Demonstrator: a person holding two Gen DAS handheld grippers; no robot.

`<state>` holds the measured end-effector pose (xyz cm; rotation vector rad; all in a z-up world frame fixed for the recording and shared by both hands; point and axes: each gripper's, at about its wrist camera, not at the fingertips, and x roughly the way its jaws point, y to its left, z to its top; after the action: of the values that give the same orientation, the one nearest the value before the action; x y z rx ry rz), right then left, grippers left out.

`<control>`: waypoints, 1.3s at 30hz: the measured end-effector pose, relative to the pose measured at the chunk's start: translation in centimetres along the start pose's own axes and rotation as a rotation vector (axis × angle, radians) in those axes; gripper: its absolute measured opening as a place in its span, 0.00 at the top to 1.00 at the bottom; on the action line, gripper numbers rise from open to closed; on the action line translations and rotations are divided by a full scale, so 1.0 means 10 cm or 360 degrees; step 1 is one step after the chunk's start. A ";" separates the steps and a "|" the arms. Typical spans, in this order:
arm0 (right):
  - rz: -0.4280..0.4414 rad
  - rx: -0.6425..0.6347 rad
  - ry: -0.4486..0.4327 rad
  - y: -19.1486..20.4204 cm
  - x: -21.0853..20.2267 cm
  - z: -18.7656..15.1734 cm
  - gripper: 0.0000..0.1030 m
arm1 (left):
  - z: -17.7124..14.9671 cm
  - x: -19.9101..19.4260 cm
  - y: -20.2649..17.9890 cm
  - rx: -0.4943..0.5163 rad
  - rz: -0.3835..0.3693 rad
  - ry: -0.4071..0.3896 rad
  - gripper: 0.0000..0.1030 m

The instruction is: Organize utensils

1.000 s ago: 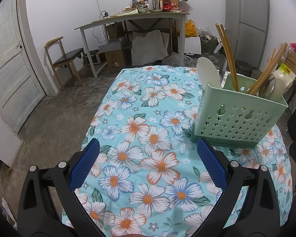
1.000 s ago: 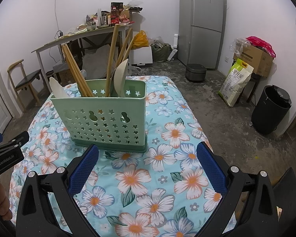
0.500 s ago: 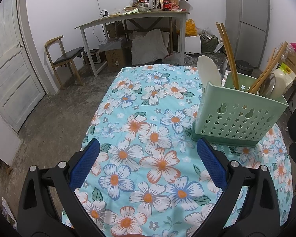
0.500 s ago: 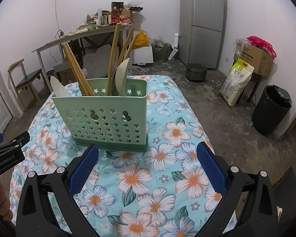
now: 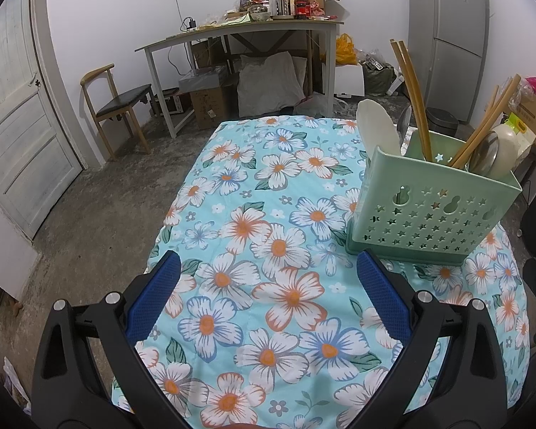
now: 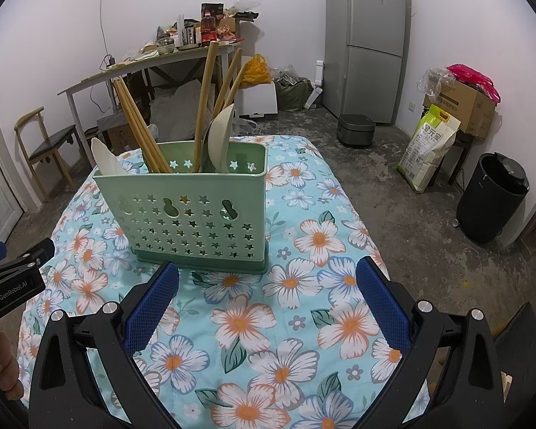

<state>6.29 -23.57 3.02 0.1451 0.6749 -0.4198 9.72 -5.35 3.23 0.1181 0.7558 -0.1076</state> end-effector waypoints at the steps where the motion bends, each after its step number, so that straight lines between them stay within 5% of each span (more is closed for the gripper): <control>1: 0.0001 0.0000 0.0000 0.00 0.00 0.00 0.06 | 0.00 0.00 0.00 0.0001 0.0002 0.0001 0.08; 39: 0.0014 0.0005 0.0013 0.03 -0.01 -0.02 0.06 | 0.01 0.00 0.01 -0.0002 0.0000 0.0007 0.08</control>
<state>6.19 -23.20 2.92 0.1524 0.6814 -0.4122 9.78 -5.31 3.31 0.1172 0.7603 -0.1069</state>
